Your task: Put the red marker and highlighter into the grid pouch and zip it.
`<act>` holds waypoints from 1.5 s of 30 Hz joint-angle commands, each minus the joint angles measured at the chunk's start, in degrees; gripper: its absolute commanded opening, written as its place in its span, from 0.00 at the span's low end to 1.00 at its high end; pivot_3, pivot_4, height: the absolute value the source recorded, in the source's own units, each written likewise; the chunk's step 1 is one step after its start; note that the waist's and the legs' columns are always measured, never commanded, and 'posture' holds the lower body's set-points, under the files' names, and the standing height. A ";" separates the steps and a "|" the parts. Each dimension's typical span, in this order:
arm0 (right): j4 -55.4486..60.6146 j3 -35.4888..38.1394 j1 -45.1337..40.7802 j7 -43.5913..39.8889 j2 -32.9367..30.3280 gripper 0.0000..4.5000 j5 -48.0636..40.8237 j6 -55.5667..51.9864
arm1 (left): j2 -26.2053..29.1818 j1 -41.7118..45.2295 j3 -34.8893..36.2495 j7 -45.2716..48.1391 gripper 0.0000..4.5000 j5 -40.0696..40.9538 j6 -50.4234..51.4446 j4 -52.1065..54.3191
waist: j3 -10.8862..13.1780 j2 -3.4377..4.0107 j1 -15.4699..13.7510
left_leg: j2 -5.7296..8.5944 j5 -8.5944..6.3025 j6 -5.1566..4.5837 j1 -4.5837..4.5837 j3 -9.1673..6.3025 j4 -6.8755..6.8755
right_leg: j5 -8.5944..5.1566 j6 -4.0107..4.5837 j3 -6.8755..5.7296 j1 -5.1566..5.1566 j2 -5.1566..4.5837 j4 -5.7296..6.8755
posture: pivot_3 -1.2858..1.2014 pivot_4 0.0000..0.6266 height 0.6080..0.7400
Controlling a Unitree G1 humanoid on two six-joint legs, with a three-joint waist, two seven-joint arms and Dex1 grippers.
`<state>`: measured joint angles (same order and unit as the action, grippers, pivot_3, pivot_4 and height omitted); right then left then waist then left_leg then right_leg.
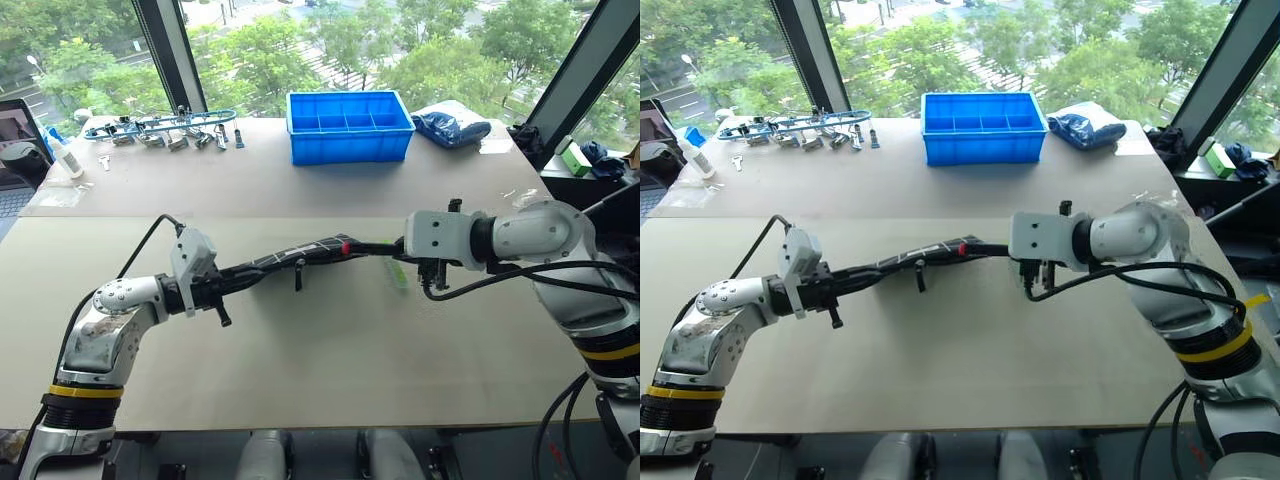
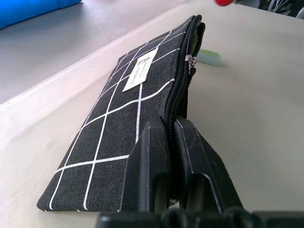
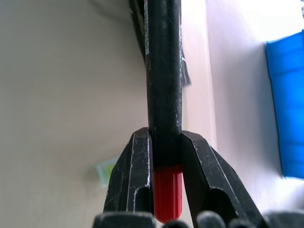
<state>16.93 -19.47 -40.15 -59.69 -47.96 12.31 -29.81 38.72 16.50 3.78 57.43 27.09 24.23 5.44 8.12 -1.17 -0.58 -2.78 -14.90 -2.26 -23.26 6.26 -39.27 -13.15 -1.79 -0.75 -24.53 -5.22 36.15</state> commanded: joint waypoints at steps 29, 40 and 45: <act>7.30 -3.52 3.12 2.15 3.52 0.10 8.59 -3.11 | -1.05 1.31 -0.17 -0.88 0.00 -0.09 -0.43 -0.34 | 0.00 0.00 -0.04 | -0.01 -0.01 -0.01 -0.01 -0.01 0.00 | -0.01 0.00 -0.02 0.03 0.04 -0.04 | 0.52 0.24 1.00; 2.72 -5.48 1.12 3.41 3.80 0.10 13.41 -0.25 | -1.02 1.34 0.08 -0.75 0.00 0.05 -0.58 -0.54 | 0.00 0.00 0.06 | -0.02 0.00 -0.01 -0.01 -0.02 0.00 | -0.01 0.00 -0.02 0.03 0.05 -0.04 | 0.52 0.24 1.00; -1.89 -10.42 -2.55 4.84 6.78 0.10 18.86 4.00 | -1.18 1.87 -0.30 -0.46 0.00 -0.02 -0.65 -1.04 | 0.00 0.00 0.28 | -0.02 0.00 0.00 0.00 -0.02 0.00 | -0.02 0.01 -0.02 0.02 0.07 -0.03 | 0.52 0.24 1.00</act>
<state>15.07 -29.05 -41.08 -56.04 -41.84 28.94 -28.12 37.67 17.26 3.13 56.82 27.04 24.20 3.64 8.12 -1.17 -0.30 -2.81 -14.90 -2.26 -23.26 6.24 -39.27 -13.17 -1.78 -0.76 -24.51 -5.14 36.12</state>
